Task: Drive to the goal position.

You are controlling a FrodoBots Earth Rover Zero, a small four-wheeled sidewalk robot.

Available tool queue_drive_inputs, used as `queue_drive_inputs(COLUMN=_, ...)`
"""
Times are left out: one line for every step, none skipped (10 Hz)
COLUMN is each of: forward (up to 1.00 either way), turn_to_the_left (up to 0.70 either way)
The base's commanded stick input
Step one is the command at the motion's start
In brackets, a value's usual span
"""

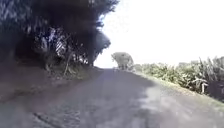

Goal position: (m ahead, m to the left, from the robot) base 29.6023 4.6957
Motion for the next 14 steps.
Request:
queue_drive_inputs(forward=1.00, turn_to_the_left=0.00)
queue_drive_inputs(forward=1.00, turn_to_the_left=0.00)
queue_drive_inputs(forward=1.00, turn_to_the_left=0.00)
queue_drive_inputs(forward=1.00, turn_to_the_left=0.00)
queue_drive_inputs(forward=1.00, turn_to_the_left=0.00)
queue_drive_inputs(forward=1.00, turn_to_the_left=0.00)
queue_drive_inputs(forward=1.00, turn_to_the_left=0.00)
queue_drive_inputs(forward=1.00, turn_to_the_left=0.00)
queue_drive_inputs(forward=1.00, turn_to_the_left=0.00)
queue_drive_inputs(forward=1.00, turn_to_the_left=0.00)
queue_drive_inputs(forward=1.00, turn_to_the_left=0.00)
queue_drive_inputs(forward=1.00, turn_to_the_left=0.00)
queue_drive_inputs(forward=1.00, turn_to_the_left=0.00)
queue_drive_inputs(forward=1.00, turn_to_the_left=0.00)
